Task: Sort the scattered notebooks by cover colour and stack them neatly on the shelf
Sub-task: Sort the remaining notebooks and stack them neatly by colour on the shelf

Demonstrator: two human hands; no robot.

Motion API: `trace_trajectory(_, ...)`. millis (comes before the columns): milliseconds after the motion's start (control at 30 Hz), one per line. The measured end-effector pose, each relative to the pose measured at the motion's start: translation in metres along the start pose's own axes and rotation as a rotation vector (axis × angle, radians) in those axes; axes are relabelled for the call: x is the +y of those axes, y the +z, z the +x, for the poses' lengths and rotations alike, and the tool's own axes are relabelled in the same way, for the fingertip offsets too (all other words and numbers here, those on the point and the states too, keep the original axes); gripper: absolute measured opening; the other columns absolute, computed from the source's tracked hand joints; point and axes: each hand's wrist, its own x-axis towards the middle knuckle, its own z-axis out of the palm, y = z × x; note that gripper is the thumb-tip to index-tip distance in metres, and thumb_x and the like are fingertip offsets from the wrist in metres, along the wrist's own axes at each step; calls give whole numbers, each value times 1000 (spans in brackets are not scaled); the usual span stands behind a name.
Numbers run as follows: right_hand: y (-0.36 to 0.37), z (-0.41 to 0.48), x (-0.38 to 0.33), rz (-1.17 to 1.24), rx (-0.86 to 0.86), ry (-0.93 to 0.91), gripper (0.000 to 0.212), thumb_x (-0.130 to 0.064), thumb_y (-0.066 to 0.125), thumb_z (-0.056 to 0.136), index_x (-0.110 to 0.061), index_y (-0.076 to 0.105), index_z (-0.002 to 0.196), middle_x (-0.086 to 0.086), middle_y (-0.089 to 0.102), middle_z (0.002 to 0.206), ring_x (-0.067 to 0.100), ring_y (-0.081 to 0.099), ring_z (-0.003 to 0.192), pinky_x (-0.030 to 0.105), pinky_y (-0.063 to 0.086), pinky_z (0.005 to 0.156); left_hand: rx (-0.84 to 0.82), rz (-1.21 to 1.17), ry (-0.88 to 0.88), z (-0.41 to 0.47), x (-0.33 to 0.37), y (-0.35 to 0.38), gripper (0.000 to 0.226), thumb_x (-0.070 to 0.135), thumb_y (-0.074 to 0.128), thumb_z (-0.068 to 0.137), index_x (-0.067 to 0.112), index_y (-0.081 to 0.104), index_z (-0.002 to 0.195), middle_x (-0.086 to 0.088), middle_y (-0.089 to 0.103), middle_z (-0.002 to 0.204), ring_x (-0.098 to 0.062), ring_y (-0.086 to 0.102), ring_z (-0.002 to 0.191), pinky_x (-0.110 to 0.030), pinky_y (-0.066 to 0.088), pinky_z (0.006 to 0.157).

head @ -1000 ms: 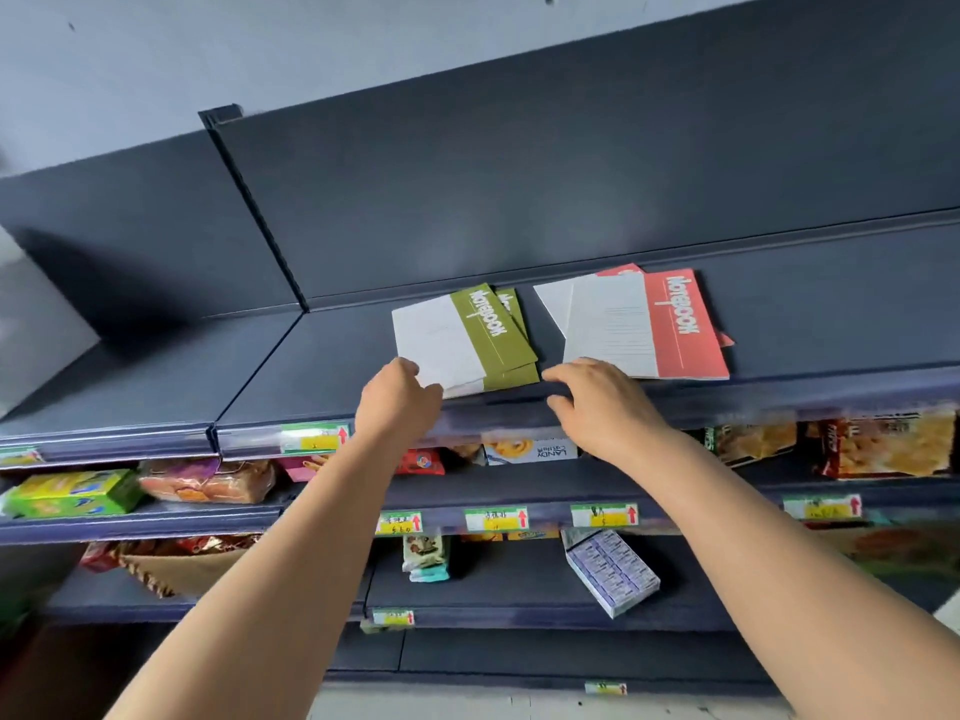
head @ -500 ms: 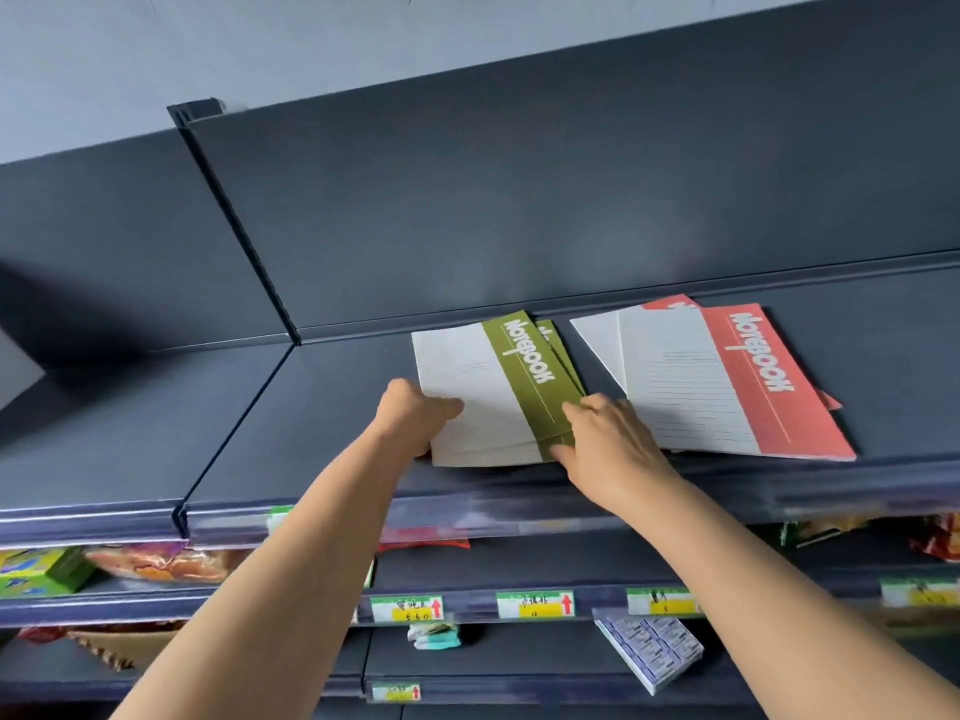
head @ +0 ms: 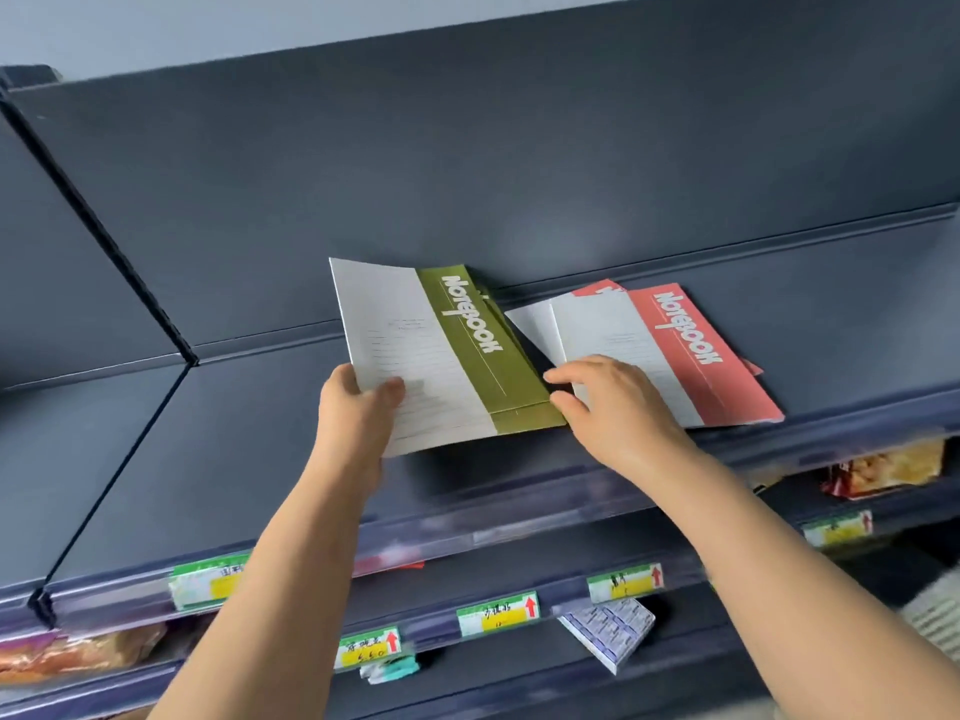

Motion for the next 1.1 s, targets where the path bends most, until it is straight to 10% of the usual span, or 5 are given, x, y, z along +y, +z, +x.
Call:
trace_trajectory(267, -37, 23, 70, -458, -201, 327, 65, -64, 44, 88, -19, 48, 134, 9, 49, 138, 31, 44, 125, 41, 39, 99, 11, -60, -139, -10, -16, 50, 26, 3, 59, 89, 6, 56, 114, -10, 68, 106, -31, 67, 95, -44, 57, 79)
trace_trajectory(467, -42, 45, 80, -307, -409, 96, 60, -51, 41, 97, -25, 30, 150, 4, 19, 160, 21, 19, 146, 37, 20, 115, 28, 137, -111, -14, -14, 71, 21, 3, 57, 87, 10, 58, 108, -6, 68, 102, -30, 66, 95, -48, 55, 86)
trace_trajectory(667, -46, 48, 112, -355, -188, 386, 103, -75, 51, 78, -11, 16, 150, 17, 32, 150, 36, 30, 137, 47, 32, 106, 15, 211, -143, -17, -11, 73, 16, 4, 60, 90, 20, 58, 86, -6, 69, 95, -29, 67, 90, -45, 55, 86)
trace_trajectory(900, -56, 65, 114, 308, -240, 430, 27, -22, 77, 78, -13, 54, 90, 6, 65, 107, 24, 63, 92, 36, 52, 79, 43, 249, -152, -23, -10, 89, 13, 4, 62, 88, 17, 58, 88, -7, 69, 97, -31, 67, 93, -47, 54, 88)
trace_trajectory(1100, -55, 69, 115, 250, -312, 369, 29, -28, 62, 87, -12, 57, 112, 6, 64, 110, 25, 64, 90, 39, 55, 78, 70, 404, -113, -25, -6, 98, 13, 6, 60, 86, 19, 58, 85, -7, 68, 98, -32, 65, 95, -46, 54, 90)
